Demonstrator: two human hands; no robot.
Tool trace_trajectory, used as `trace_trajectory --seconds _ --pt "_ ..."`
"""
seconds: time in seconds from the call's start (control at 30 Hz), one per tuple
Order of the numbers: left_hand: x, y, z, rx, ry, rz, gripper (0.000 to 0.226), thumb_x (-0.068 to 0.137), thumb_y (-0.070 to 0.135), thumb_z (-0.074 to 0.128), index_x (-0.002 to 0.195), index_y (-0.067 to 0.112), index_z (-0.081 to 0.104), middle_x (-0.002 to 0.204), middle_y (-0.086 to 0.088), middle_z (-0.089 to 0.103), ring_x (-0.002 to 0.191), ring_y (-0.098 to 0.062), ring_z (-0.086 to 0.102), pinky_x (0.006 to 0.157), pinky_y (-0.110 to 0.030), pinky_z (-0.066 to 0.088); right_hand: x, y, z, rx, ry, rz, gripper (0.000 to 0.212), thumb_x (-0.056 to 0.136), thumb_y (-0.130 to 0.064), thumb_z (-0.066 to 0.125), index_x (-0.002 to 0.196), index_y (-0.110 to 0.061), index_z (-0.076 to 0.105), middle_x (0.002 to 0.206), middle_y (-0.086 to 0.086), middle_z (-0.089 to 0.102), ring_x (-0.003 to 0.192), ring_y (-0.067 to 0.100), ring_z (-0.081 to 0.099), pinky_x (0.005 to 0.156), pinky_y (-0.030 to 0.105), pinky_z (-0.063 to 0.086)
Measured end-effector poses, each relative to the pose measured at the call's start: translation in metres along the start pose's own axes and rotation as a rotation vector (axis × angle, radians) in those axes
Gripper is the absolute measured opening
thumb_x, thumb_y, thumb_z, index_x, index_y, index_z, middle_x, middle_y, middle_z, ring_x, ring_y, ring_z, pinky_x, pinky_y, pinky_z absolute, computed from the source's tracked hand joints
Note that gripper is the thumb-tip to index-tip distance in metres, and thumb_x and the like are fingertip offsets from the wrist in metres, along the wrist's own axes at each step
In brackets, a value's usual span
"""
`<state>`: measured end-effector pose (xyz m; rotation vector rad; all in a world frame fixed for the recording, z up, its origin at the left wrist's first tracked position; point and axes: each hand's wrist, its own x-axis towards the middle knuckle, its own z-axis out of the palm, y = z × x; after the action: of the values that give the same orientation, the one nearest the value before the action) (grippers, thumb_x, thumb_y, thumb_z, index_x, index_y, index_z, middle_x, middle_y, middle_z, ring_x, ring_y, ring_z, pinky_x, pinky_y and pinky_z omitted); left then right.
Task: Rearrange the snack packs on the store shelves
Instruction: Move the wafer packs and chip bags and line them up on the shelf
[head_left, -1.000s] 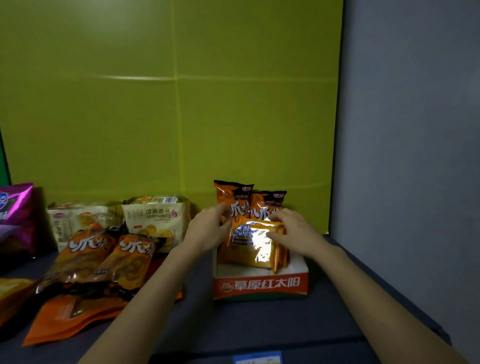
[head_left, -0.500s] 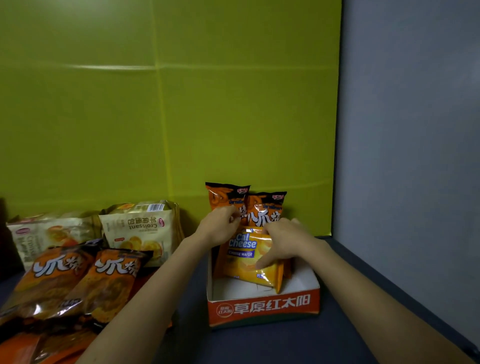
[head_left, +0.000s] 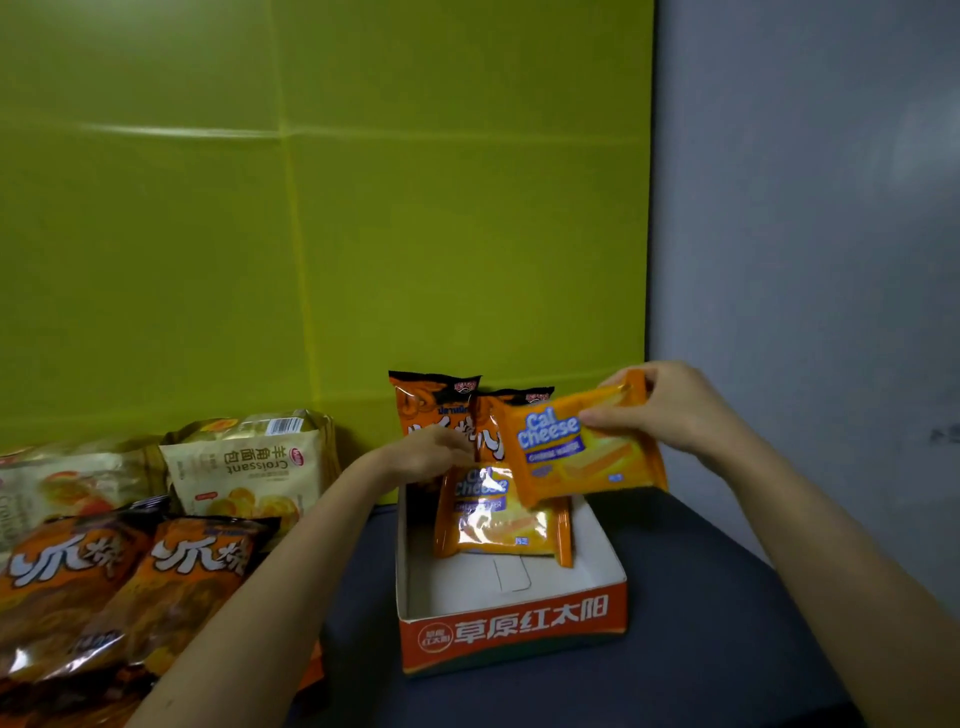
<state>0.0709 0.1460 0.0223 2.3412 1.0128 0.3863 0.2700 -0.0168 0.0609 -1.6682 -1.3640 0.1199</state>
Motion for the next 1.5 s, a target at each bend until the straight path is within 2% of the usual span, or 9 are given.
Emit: trace_trajectory --seconds 0.13,0.27,0.37,0.5,0.67,0.83,1.0,1.4,1.5 --pt "-0.003 0.0 0.006 0.232 -0.02 0.101 0.044 0.076 0.019 0.072 0.117 0.007 0.061 0.113 -0.006 0.062 0.093 -0.01 0.053 0.074 -0.013 0.041 -0.005 0.019 -0.016 0.299 0.079 0.07 0.031 0.07 -0.025 0.078 0.095 -0.012 0.067 0.088 0.006 0.07 0.075 0.012 0.066 0.064 0.022 0.051" --pt "-0.007 0.003 0.013 0.239 0.053 0.102 0.051 0.064 0.022 0.082 0.109 0.008 0.062 0.103 -0.004 0.061 0.087 -0.012 0.053 0.066 -0.015 0.041 -0.014 0.033 -0.017 0.475 0.173 0.113 0.017 0.073 -0.019 0.076 0.08 -0.017 0.061 0.082 0.004 0.068 0.055 0.002 0.067 0.053 0.017 0.055" --pt "-0.013 0.004 0.011 0.114 0.053 0.091 0.046 0.06 0.014 0.084 0.095 0.013 0.054 0.097 0.0 0.059 0.086 -0.014 0.056 0.063 -0.015 0.046 -0.02 0.038 -0.016 0.582 0.2 0.166 0.024 0.074 -0.023 0.075 0.093 -0.013 0.063 0.094 0.013 0.071 0.068 0.017 0.07 0.066 0.034 0.06" --pt "-0.028 0.001 0.014 -0.131 0.11 0.091 0.036 0.06 0.006 0.083 0.08 0.016 0.055 0.095 -0.005 0.066 0.087 -0.019 0.065 0.071 -0.023 0.056 -0.032 0.034 -0.011 0.735 0.196 0.178 0.01 0.083 -0.023 0.066 0.088 -0.018 0.059 0.084 0.005 0.068 0.049 0.006 0.068 0.042 0.021 0.054" --pt "-0.051 0.005 0.007 -0.466 0.393 0.067 0.044 0.057 0.012 0.085 0.091 -0.005 0.064 0.088 -0.014 0.07 0.078 -0.023 0.064 0.075 -0.041 0.057 -0.04 0.021 -0.008 0.857 0.189 0.154 0.025 0.083 -0.026 0.065 0.103 -0.013 0.06 0.088 0.004 0.069 0.054 0.006 0.07 0.047 0.025 0.057" --pt "-0.082 0.015 -0.013 -0.751 0.773 0.167 0.008 0.079 0.014 0.07 0.08 0.015 0.062 0.079 -0.003 0.065 0.069 -0.017 0.059 0.059 -0.029 0.049 -0.042 0.0 0.003 0.993 0.106 0.144 0.012 0.084 -0.028 0.064 0.093 -0.02 0.063 0.074 -0.002 0.075 0.059 0.011 0.072 0.055 0.033 0.06" --pt "-0.131 -0.001 -0.039 -0.837 1.091 0.139 0.014 0.087 0.023 0.061 0.097 0.013 0.058 0.089 -0.006 0.064 0.084 -0.022 0.06 0.077 -0.043 0.052 -0.05 -0.032 0.039 1.186 -0.04 0.136 0.005 0.086 -0.021 0.061 0.089 -0.018 0.063 0.066 -0.003 0.075 0.057 0.012 0.071 0.049 0.031 0.059" --pt "-0.34 -0.095 -0.076 -0.583 1.321 -0.08 0.007 0.086 0.023 0.062 0.08 0.02 0.059 0.081 -0.002 0.065 0.075 -0.016 0.062 0.066 -0.034 0.053 -0.103 -0.155 0.168 1.287 -0.401 0.18 0.019 0.084 -0.017 0.064 0.102 -0.011 0.063 0.064 -0.001 0.075 0.055 0.014 0.071 0.047 0.034 0.058" --pt "-0.4 -0.12 -0.09 -0.576 1.345 -0.146 0.012 0.085 0.023 0.063 0.091 0.013 0.061 0.091 -0.011 0.067 0.087 -0.027 0.063 0.079 -0.051 0.053 -0.123 -0.195 0.206 1.292 -0.472 0.187 0.017 0.084 -0.018 0.065 0.097 -0.009 0.067 0.066 0.001 0.075 0.057 0.015 0.072 0.056 0.037 0.06"
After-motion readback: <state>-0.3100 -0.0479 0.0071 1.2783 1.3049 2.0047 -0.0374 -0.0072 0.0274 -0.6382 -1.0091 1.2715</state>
